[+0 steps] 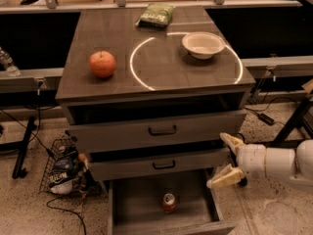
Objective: Pick coke can from bottom drawer and place on counter
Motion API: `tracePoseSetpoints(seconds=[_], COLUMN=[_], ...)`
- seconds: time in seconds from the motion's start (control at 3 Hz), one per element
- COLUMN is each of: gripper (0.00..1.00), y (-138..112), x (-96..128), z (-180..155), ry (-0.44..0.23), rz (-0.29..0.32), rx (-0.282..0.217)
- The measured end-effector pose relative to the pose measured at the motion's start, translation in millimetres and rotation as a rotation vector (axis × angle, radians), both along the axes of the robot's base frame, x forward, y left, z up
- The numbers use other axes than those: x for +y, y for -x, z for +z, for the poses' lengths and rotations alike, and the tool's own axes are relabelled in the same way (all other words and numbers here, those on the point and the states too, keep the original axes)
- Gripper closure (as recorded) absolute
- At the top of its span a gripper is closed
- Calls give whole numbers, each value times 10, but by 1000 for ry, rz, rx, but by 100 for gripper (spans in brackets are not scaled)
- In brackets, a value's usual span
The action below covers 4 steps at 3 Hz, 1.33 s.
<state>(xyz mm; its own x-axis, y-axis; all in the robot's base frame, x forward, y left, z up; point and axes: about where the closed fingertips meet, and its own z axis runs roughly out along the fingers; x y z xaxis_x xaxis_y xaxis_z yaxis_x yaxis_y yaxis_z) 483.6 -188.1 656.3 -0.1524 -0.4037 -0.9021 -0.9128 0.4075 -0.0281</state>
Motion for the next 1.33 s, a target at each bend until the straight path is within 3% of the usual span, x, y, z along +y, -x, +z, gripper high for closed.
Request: tracePoseSetpoints(seconds=[0.67, 1.33], gripper=[0, 0], y=[17, -52], x=[170, 325], z=[-1764, -2875], ry=[-61, -77], rz=[-28, -49], rx=[29, 32])
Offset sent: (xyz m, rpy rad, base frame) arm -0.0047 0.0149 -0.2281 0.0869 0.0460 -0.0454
